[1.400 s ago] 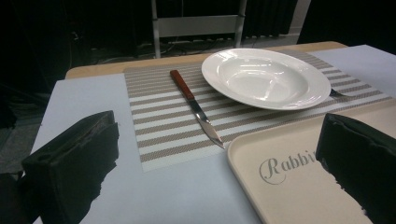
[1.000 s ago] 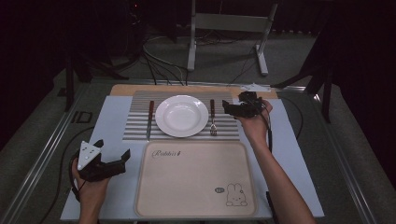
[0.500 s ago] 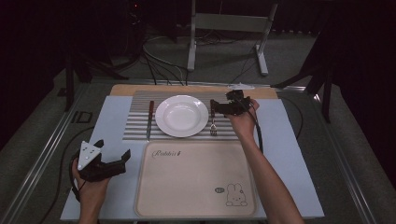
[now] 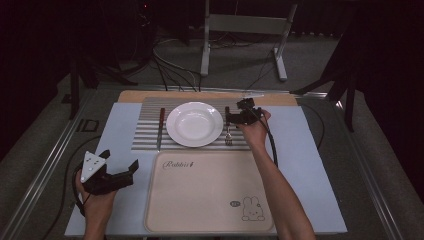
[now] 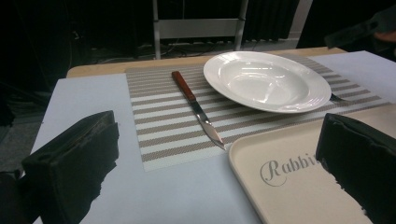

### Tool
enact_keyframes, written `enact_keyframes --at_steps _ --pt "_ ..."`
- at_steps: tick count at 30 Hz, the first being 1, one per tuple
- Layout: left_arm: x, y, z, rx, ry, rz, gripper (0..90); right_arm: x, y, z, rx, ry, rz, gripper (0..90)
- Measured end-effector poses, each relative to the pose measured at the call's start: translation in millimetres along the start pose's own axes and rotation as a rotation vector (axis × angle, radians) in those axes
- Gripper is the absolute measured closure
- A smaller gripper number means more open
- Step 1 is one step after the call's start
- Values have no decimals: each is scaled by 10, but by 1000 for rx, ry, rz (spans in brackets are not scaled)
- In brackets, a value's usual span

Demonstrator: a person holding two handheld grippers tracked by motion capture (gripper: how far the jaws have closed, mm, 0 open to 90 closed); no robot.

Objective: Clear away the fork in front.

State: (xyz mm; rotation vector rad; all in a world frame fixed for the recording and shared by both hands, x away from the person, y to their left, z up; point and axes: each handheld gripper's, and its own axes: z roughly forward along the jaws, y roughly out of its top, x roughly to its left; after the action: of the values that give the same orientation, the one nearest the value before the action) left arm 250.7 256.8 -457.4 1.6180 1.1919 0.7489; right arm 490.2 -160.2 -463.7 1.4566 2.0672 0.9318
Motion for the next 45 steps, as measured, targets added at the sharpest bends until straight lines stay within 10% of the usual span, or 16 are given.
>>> enact_keyframes --at_steps 17,29,45 --pt "29 -12 -2 -11 -10 -33 0 -9 -140 459 70 -18 80 325" --pt "19 -15 5 -5 -15 -24 0 27 -175 537 183 22 65 771" --pt "-65 -9 44 13 -23 2 0 -22 -214 329 354 18 -33 773"
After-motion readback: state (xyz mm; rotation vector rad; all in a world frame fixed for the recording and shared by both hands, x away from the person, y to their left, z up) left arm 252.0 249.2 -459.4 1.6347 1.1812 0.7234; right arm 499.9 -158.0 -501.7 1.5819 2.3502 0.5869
